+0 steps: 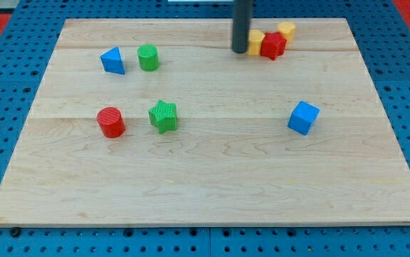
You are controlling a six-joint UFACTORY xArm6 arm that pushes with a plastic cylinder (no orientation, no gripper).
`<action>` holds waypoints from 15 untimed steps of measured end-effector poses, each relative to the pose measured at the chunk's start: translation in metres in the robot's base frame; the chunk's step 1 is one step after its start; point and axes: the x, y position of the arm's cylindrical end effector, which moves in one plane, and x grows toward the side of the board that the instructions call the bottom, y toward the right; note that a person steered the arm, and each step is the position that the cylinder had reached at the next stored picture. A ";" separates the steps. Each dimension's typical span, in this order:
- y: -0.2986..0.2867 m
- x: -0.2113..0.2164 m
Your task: Move the red circle below the green circle
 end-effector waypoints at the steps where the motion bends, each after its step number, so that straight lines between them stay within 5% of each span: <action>1: -0.004 0.002; 2: -0.026 0.033; 4: -0.028 0.176; 5: -0.107 0.206; 6: -0.199 0.201; 8: -0.260 0.167; 9: -0.300 0.201; 10: -0.369 0.168; 11: -0.335 0.133; 12: -0.291 0.146; 14: -0.309 0.170; 15: -0.253 0.185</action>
